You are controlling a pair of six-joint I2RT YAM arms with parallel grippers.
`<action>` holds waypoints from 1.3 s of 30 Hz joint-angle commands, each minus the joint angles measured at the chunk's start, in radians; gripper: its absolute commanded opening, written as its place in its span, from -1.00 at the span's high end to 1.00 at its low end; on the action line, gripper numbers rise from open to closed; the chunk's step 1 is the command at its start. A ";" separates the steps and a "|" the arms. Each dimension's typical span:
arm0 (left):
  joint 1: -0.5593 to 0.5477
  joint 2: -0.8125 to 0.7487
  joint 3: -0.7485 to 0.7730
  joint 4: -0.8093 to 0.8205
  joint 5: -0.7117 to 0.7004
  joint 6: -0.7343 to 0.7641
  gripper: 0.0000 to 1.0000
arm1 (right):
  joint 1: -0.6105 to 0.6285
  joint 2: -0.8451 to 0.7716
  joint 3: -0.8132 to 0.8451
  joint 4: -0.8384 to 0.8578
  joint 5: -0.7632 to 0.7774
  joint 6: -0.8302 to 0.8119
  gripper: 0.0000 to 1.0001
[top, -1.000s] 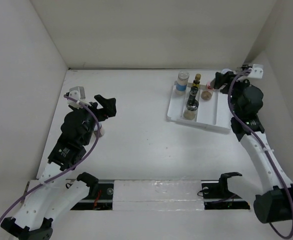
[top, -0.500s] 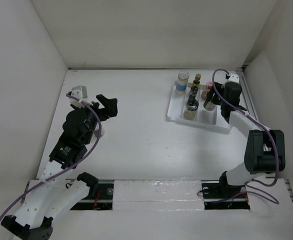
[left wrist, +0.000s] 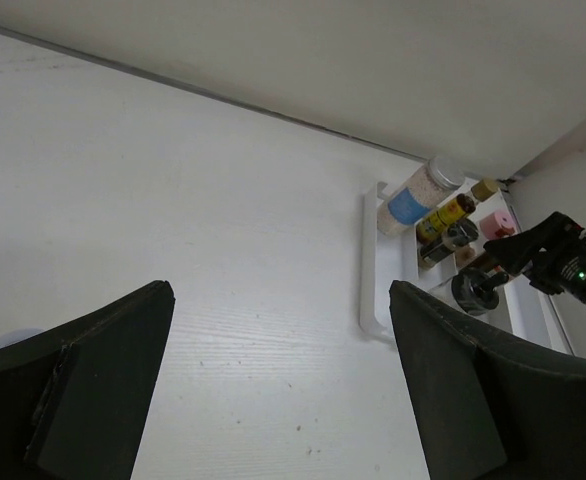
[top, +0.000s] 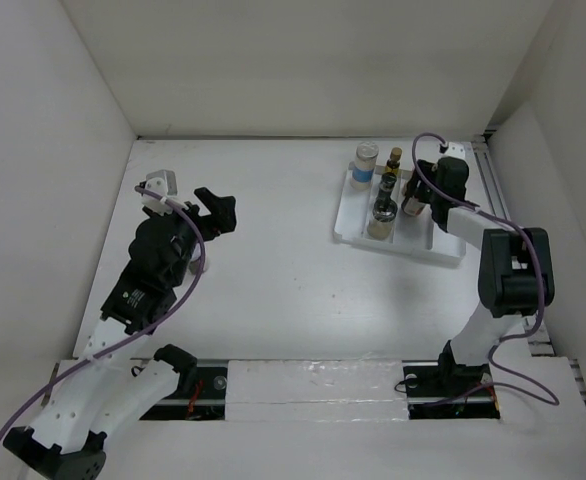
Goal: Organize the condiment bottles
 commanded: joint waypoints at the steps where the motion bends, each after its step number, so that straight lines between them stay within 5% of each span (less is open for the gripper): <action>1: 0.006 0.006 -0.004 0.047 -0.010 0.006 -0.70 | 0.025 -0.011 0.074 0.149 0.040 -0.014 -0.06; 6: 0.006 0.006 -0.004 0.047 -0.010 0.006 -0.70 | 0.035 -0.001 0.074 0.149 0.040 -0.014 -0.30; 18: 0.006 -0.005 -0.004 0.047 0.002 0.015 -0.70 | 0.035 -0.036 0.072 0.089 0.132 -0.014 -0.40; 27: 0.006 -0.005 -0.004 0.057 0.003 0.015 -0.70 | 0.055 -0.037 0.090 0.053 0.163 -0.014 -0.75; 33: 0.006 -0.005 -0.004 0.057 0.003 0.015 -0.70 | 0.128 -0.245 0.037 0.040 0.208 -0.049 -0.75; 36: 0.006 -0.014 -0.004 0.057 -0.008 0.015 -0.70 | 0.194 -0.345 0.028 0.057 0.074 -0.078 -0.37; 37: 0.006 -0.014 -0.004 0.047 -0.019 0.006 -0.70 | 0.258 -0.354 0.018 0.075 0.019 -0.089 -0.15; 38: 0.006 -0.024 -0.004 0.047 -0.033 -0.003 -0.70 | 0.297 -0.354 0.027 0.095 -0.039 -0.098 0.41; 39: 0.006 -0.043 -0.004 0.038 -0.046 -0.003 -0.70 | 0.340 -0.336 0.041 0.108 -0.097 -0.127 0.49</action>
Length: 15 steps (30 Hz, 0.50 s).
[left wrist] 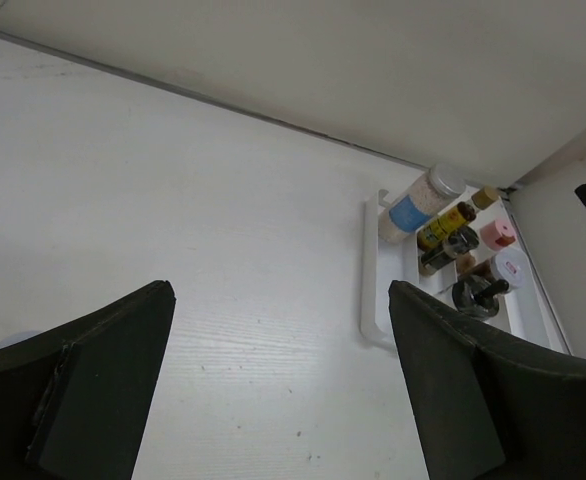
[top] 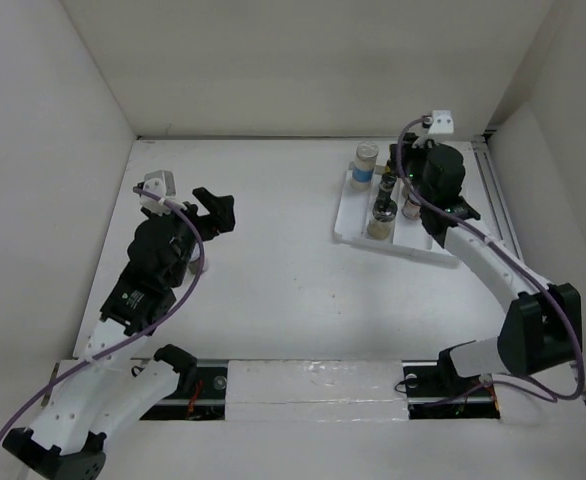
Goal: Organize the condiment bottles
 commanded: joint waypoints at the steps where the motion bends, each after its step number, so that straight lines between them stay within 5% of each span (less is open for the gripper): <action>1: 0.006 -0.058 -0.004 0.032 -0.075 -0.013 -0.67 | 0.197 0.028 0.042 0.075 -0.264 -0.068 0.49; 3: 0.006 -0.120 -0.013 0.032 -0.126 -0.039 -0.67 | 0.283 0.127 0.125 0.063 -0.350 -0.079 0.35; 6: 0.006 -0.212 -0.039 0.052 -0.214 -0.050 -0.67 | 0.429 0.332 0.256 0.053 -0.549 -0.079 -0.38; 9: 0.006 -0.253 -0.050 0.052 -0.252 -0.061 -0.67 | 0.556 0.491 0.423 0.012 -0.640 -0.067 -0.75; 15: 0.006 -0.263 -0.050 0.062 -0.255 -0.042 -0.67 | 0.682 0.804 0.693 -0.084 -0.640 -0.090 -1.00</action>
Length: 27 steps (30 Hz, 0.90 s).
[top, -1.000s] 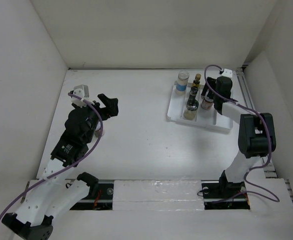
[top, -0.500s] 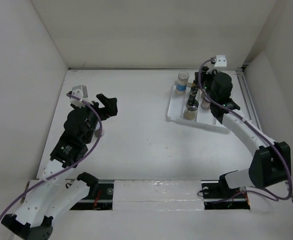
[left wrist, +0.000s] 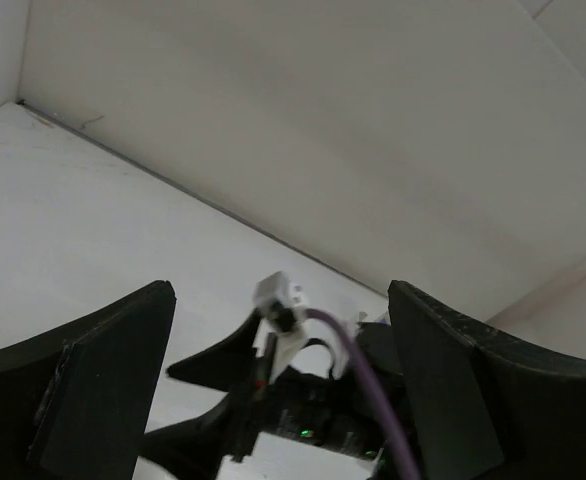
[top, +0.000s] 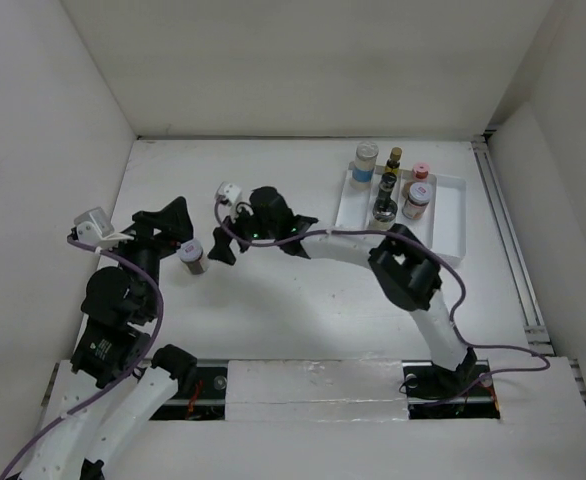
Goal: Organize the condiment bottles
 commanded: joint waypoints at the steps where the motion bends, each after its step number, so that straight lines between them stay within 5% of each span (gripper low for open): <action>1: 0.005 0.009 -0.008 0.035 -0.006 0.007 -0.67 | 0.030 0.068 0.188 -0.050 -0.067 -0.033 -1.00; 13: 0.005 0.040 0.002 0.035 0.063 0.016 -0.67 | 0.120 0.347 0.497 -0.153 0.030 -0.087 -1.00; 16: 0.005 0.040 0.002 0.035 0.073 0.016 -0.67 | 0.129 0.404 0.569 -0.153 0.030 -0.061 -0.71; 18: 0.005 0.040 0.002 0.035 0.073 0.016 -0.67 | 0.130 0.404 0.580 -0.144 0.030 -0.049 -0.29; 21: 0.005 0.040 0.002 0.035 0.082 0.016 -0.67 | 0.130 0.355 0.534 -0.089 0.050 -0.024 -0.02; 27: 0.005 0.040 0.002 0.035 0.082 0.026 -0.67 | 0.067 -0.017 0.163 0.286 0.004 0.107 0.04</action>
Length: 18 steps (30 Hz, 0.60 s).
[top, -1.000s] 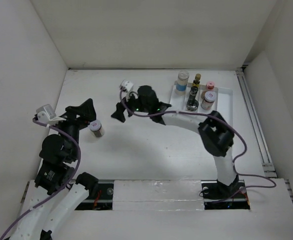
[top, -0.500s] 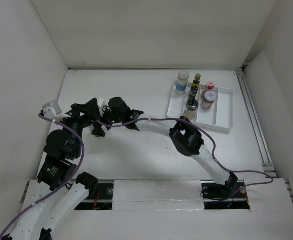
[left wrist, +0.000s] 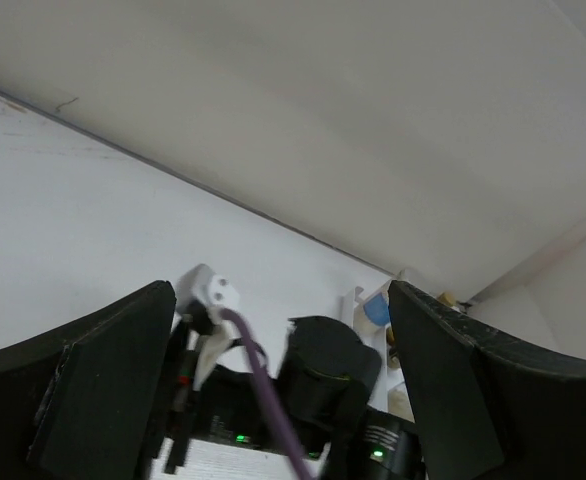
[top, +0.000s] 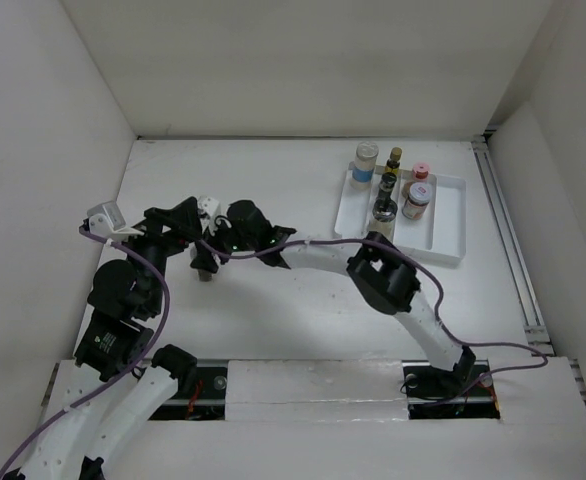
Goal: Organize the condiment bottles
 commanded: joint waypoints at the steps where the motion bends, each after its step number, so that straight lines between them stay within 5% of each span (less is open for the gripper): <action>1: 0.005 0.005 0.006 0.035 0.004 0.017 -0.67 | -0.073 -0.291 -0.131 0.355 -0.056 0.121 0.04; 8: 0.005 0.023 0.006 0.045 0.031 0.017 -0.67 | -0.335 -0.736 -0.595 0.659 -0.128 0.333 0.04; 18: 0.005 0.076 0.006 0.045 0.076 0.017 -0.67 | -0.800 -1.262 -0.959 0.290 0.140 0.252 0.06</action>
